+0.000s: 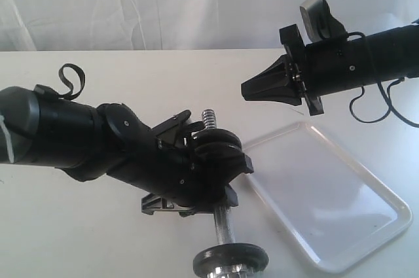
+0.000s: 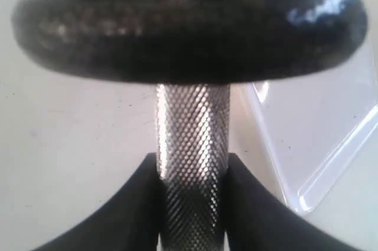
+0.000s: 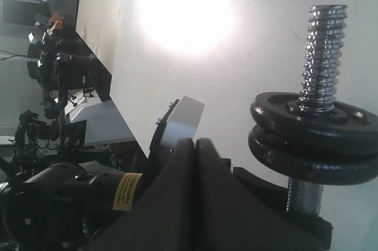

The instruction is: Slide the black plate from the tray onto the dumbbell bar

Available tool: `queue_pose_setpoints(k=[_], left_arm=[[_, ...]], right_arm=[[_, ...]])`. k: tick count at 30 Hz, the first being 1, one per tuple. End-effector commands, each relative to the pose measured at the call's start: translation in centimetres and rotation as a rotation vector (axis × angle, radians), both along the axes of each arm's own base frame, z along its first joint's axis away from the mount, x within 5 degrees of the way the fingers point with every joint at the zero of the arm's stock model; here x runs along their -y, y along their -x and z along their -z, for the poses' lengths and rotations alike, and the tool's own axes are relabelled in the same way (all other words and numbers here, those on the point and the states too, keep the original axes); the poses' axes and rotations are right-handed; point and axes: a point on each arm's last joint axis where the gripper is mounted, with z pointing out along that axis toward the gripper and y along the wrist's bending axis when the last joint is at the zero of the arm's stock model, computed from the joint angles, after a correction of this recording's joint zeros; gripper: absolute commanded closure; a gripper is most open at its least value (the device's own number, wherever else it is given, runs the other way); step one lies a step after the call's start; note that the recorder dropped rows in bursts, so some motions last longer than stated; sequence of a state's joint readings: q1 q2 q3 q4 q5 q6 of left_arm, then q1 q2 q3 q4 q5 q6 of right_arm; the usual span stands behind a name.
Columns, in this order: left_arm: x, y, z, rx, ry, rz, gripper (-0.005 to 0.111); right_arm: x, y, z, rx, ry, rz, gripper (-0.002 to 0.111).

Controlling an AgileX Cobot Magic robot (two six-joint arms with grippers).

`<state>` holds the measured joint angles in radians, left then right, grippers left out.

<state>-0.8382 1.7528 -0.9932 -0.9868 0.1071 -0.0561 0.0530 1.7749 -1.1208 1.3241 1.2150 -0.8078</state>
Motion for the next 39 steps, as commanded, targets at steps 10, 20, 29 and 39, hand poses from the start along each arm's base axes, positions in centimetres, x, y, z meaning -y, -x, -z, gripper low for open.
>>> queue_pose_setpoints(k=[10,20,29,39], left_arm=[[0.4,0.2,-2.9,-0.011,0.165,-0.279,0.107],[1.5,1.3,-3.2,0.011,0.2,-0.34,0.107],[1.5,1.3,-3.3,0.039,0.194,-0.346,0.107],[1.5,1.2,-3.0,0.077,0.16,-0.313,0.107]], right_arm=[[0.1,0.0,-0.6,0.013,-0.014,0.005,0.108],[0.1,0.0,-0.6,0.013,-0.016,0.007,0.108],[0.1,0.0,-0.6,0.013,-0.019,0.008,0.108],[0.1,0.0,-0.6,0.013,-0.019,0.008,0.108]])
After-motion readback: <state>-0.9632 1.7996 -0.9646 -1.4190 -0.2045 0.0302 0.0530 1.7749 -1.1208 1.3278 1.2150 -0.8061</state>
